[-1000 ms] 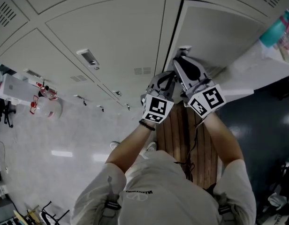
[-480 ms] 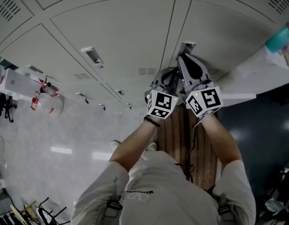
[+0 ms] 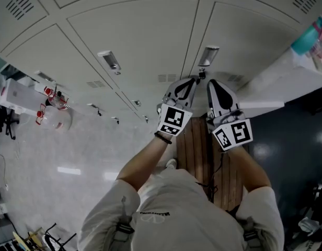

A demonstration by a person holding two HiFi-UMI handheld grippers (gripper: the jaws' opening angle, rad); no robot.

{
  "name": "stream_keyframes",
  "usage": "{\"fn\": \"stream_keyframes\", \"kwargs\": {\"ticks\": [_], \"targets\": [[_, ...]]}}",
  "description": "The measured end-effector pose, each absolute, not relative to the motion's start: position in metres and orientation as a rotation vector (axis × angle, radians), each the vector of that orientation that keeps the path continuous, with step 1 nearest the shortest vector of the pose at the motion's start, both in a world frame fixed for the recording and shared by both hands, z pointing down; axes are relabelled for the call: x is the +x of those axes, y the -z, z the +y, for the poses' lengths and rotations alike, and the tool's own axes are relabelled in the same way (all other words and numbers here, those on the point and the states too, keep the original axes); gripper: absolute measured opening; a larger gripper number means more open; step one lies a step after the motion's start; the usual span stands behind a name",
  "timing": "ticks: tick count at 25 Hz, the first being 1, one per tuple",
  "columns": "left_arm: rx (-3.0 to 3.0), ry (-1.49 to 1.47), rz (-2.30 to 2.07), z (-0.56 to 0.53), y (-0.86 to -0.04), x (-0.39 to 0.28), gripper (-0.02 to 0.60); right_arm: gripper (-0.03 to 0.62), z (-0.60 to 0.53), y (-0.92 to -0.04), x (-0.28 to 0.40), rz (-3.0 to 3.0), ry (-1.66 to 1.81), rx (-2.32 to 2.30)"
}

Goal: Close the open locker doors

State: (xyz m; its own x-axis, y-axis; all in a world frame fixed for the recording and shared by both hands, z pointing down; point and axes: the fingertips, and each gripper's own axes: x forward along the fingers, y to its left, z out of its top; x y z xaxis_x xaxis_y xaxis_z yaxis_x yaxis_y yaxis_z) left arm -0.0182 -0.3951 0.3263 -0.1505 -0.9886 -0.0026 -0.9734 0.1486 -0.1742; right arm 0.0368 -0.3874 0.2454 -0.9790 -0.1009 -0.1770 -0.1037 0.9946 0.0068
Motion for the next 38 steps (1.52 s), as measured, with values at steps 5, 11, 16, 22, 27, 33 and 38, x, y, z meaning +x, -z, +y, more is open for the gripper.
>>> {"fn": "stream_keyframes", "kwargs": {"ticks": [5,11,16,22,27,33,38], "targets": [[-1.933,0.075,2.329,-0.304,-0.296,-0.026,0.005,0.009,-0.362,-0.255,0.061,3.002,0.072,-0.208],[-1.838,-0.008,2.444,-0.172,-0.268,-0.051,0.005,0.009,-0.331,-0.245,0.082,2.982,0.134,-0.301],[-1.678,-0.030,2.554,-0.079,-0.246,-0.083,0.005,0.009,-0.295,-0.221,0.087,2.949,0.133,-0.329],[-1.550,-0.017,2.581,-0.017,-0.227,-0.116,0.005,0.008,-0.257,-0.206,0.077,2.922,0.116,-0.342],[-1.542,-0.041,2.567,0.000,-0.224,-0.125,0.005,0.008,-0.234,-0.201,0.067,2.918,0.093,-0.338],[-1.573,-0.061,2.542,0.000,-0.226,-0.124,0.005,0.008,-0.223,-0.200,0.061,2.924,0.070,-0.336],[-1.590,-0.057,2.535,-0.004,-0.227,-0.124,0.005,0.008,-0.222,-0.201,0.057,2.934,0.079,-0.336]]}}
